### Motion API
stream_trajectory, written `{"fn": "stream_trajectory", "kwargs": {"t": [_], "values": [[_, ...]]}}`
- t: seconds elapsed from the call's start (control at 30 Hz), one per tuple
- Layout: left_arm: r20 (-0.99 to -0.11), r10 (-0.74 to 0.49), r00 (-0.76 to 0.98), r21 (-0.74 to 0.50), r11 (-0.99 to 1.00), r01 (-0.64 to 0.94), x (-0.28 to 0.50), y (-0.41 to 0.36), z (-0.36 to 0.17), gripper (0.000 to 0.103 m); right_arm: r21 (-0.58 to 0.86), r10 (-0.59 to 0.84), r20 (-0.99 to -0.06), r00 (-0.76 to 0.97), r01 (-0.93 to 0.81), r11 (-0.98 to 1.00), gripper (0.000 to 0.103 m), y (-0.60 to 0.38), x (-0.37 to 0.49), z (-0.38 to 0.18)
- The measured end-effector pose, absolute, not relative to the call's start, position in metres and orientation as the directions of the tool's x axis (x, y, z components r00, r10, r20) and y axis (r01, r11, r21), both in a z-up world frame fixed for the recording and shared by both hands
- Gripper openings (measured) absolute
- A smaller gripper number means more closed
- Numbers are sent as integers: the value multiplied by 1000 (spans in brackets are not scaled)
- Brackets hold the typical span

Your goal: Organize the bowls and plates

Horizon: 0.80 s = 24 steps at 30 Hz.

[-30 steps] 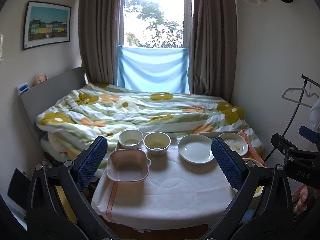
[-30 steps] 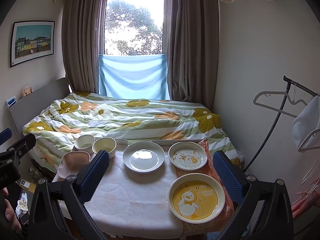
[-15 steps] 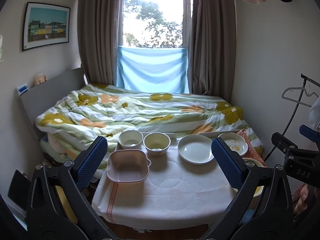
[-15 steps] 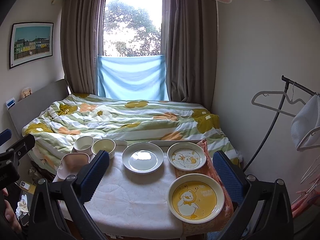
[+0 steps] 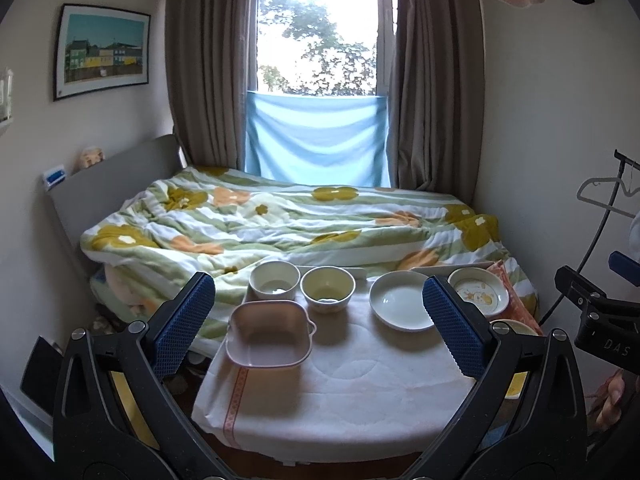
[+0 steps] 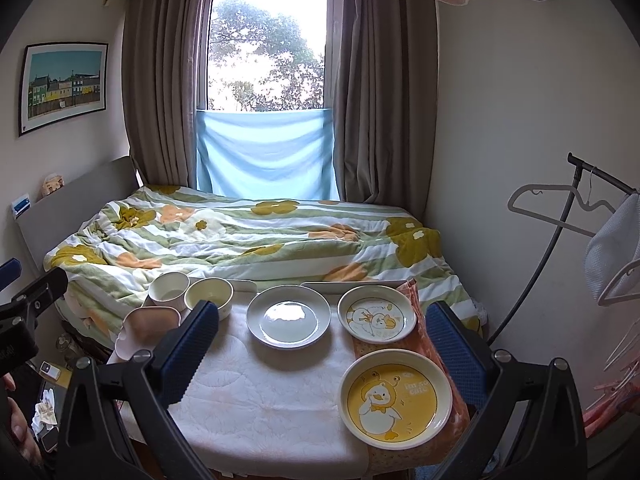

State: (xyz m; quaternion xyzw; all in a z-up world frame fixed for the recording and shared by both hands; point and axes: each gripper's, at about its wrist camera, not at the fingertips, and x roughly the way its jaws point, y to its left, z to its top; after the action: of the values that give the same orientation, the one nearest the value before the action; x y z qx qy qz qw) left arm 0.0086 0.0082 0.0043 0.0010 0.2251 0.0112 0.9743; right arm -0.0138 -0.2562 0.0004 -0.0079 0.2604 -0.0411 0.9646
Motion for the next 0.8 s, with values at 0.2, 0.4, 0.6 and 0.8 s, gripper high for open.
{"fn": "stream_trajectory", "kwargs": {"t": [0.2, 0.4, 0.6, 0.8], "values": [[-437, 34, 899, 27, 999, -24, 12, 10, 4, 103, -37, -84, -502, 861, 76, 996, 103, -256, -14, 0], [-447, 9, 894, 8, 1000, -7, 13, 16, 2, 103, -32, -78, -502, 861, 71, 997, 103, -253, -12, 2], [-462, -34, 886, -19, 999, 28, 14, 22, -1, 103, -31, -72, -503, 861, 65, 997, 103, -249, -10, 3], [-496, -144, 856, -66, 990, 128, 27, 20, -6, 103, -26, -57, -516, 855, 50, 998, 103, -244, -8, 1]]}}
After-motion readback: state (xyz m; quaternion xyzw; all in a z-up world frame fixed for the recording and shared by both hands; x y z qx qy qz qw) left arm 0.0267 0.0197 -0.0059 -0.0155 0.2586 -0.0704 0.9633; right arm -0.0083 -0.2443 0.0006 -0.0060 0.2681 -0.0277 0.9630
